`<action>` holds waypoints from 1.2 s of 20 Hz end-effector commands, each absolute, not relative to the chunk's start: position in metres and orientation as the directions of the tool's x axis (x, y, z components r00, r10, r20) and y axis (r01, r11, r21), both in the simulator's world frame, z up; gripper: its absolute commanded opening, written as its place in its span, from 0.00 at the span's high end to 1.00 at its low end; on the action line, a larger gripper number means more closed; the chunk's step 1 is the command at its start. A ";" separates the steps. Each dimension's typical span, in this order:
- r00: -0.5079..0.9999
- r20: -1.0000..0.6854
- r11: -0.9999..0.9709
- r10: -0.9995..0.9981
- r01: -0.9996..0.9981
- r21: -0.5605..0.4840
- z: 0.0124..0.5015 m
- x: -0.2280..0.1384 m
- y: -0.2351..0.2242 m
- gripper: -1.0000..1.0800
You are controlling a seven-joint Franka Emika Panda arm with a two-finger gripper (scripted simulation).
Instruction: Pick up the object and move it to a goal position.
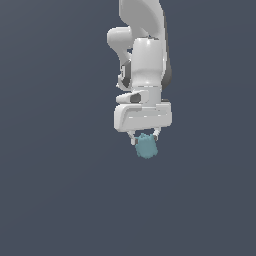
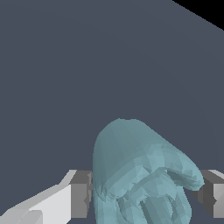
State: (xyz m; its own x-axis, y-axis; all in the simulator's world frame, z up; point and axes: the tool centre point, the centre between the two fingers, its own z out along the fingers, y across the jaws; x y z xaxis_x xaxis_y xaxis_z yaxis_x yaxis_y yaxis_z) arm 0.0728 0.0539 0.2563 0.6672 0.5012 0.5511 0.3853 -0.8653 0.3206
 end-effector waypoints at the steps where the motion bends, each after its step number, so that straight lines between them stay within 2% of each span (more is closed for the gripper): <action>1: 0.637 0.586 -0.866 0.500 0.367 0.340 0.275 0.078 0.059 1.00; 24: 0.454 0.738 -0.866 0.499 0.251 0.432 0.378 0.091 0.085 1.00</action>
State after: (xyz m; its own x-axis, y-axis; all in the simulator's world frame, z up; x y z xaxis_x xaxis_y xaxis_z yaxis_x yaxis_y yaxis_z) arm 0.0910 0.0839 0.3714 0.4660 0.4993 0.7304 0.2587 -0.8664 0.4272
